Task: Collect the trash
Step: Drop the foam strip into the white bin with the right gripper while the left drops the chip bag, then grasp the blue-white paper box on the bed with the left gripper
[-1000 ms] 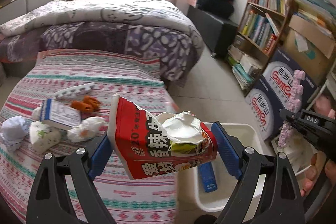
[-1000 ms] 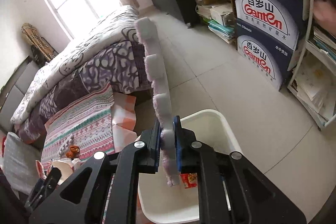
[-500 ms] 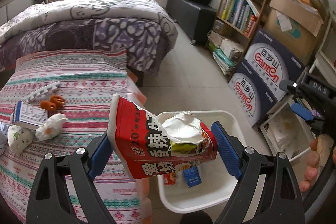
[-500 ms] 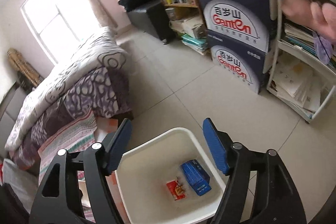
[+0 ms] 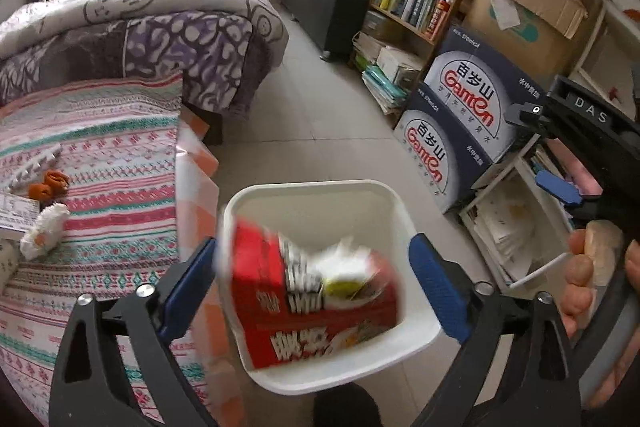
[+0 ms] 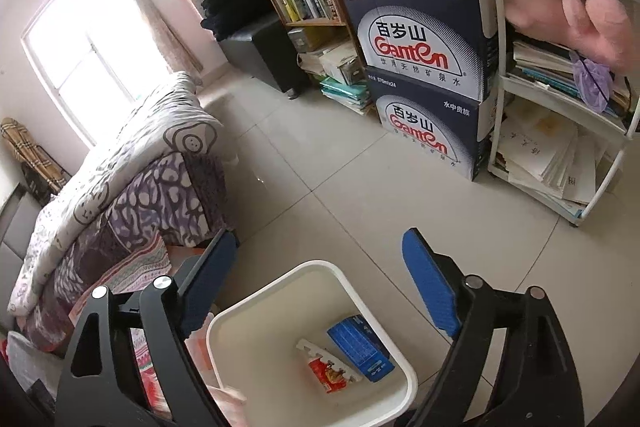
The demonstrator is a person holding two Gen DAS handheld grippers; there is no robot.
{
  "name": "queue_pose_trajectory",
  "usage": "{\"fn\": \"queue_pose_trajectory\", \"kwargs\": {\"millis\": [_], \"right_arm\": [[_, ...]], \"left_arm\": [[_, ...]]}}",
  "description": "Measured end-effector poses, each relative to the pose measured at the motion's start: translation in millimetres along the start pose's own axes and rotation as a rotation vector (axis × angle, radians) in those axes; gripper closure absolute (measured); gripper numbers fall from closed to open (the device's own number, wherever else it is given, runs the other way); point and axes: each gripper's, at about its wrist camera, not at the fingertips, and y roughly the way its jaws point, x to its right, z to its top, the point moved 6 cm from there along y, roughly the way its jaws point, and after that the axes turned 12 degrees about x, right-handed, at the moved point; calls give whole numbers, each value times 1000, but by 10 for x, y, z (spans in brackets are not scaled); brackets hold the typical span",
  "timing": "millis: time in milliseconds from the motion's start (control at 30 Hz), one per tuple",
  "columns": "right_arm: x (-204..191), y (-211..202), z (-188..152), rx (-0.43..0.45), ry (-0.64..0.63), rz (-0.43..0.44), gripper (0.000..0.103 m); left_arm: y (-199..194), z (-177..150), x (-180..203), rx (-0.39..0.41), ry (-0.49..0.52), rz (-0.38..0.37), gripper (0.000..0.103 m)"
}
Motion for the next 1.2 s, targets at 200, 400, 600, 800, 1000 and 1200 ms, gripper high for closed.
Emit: {"fn": "queue_pose_trajectory", "kwargs": {"millis": [200, 400, 600, 800, 1000, 1200], "right_arm": [[-44, -8, -16, 2, -11, 7, 17], [-165, -17, -81, 4, -46, 12, 13], [-350, -28, -198, -10, -105, 25, 11], [-632, -20, -377, -41, -185, 55, 9], [-913, -25, -595, -78, -253, 89, 8], [-1212, -6, -826, -117, -322, 116, 8]], "left_arm": [[-15, 6, -44, 2, -13, 9, 10], [-97, 25, -136, 26, 24, 65, 10], [-170, 26, -365, 29, 29, 140, 10], [-242, -5, -792, 19, 54, 293, 10], [-355, 15, -1492, -7, 10, 461, 10], [-555, 111, -2420, 0, -114, 608, 10]]}}
